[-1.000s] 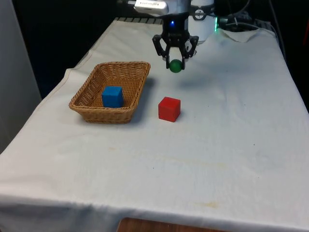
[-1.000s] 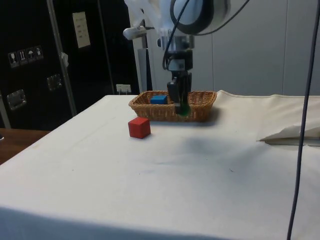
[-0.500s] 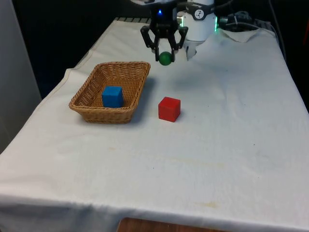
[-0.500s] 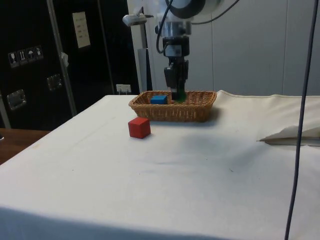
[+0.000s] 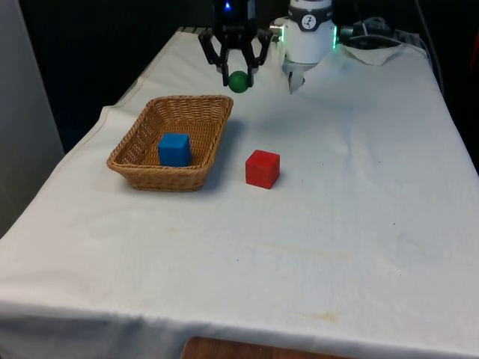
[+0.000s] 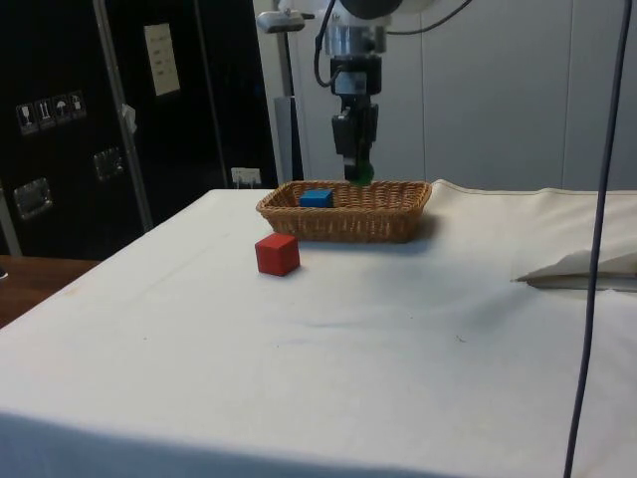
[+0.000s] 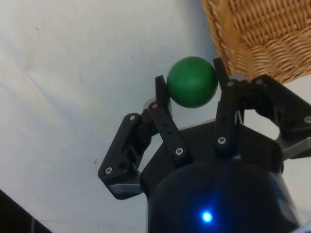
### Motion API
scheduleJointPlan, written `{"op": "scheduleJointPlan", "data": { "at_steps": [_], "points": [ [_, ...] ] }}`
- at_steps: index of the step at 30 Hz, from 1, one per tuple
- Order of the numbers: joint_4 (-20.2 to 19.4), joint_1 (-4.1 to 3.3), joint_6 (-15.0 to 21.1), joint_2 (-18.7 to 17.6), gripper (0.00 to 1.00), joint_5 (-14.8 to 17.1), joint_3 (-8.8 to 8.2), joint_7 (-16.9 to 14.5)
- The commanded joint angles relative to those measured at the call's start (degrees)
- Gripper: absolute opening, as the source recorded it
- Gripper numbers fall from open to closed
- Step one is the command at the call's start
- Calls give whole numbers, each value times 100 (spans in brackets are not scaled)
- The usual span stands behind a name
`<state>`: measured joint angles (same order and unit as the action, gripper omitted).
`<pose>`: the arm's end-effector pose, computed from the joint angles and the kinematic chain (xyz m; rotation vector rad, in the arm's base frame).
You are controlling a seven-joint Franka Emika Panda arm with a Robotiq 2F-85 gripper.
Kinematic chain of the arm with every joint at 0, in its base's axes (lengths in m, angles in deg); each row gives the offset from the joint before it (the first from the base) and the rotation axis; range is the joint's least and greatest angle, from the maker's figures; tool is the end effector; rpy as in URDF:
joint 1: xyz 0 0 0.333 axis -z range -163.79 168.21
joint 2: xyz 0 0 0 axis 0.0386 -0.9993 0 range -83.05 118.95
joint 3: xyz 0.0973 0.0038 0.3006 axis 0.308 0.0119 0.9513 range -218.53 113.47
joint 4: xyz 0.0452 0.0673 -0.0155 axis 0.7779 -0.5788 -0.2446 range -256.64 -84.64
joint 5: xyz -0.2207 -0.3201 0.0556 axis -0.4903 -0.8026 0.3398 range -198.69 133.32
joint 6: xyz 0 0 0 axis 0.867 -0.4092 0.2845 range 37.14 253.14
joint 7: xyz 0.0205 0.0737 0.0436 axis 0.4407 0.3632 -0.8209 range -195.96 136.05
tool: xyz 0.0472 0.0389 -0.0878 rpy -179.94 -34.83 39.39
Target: Place all non-red objects into the basket.
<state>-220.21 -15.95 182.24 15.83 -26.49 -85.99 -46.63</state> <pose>0.4719 -0.1307 0.2952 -3.1089 0.0953 -0.0926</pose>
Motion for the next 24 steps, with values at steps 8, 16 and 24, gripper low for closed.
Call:
{"op": "scheduleJointPlan", "data": {
  "at_steps": [8, 16, 24],
  "points": [
    [23, 34, 34, -6, 0, 34, -160, -258],
    [40, 34, 120, -80, 0, 97, -327, -504],
    [-34, 29, 378, -218, 0, 103, -367, -561]
  ]
}}
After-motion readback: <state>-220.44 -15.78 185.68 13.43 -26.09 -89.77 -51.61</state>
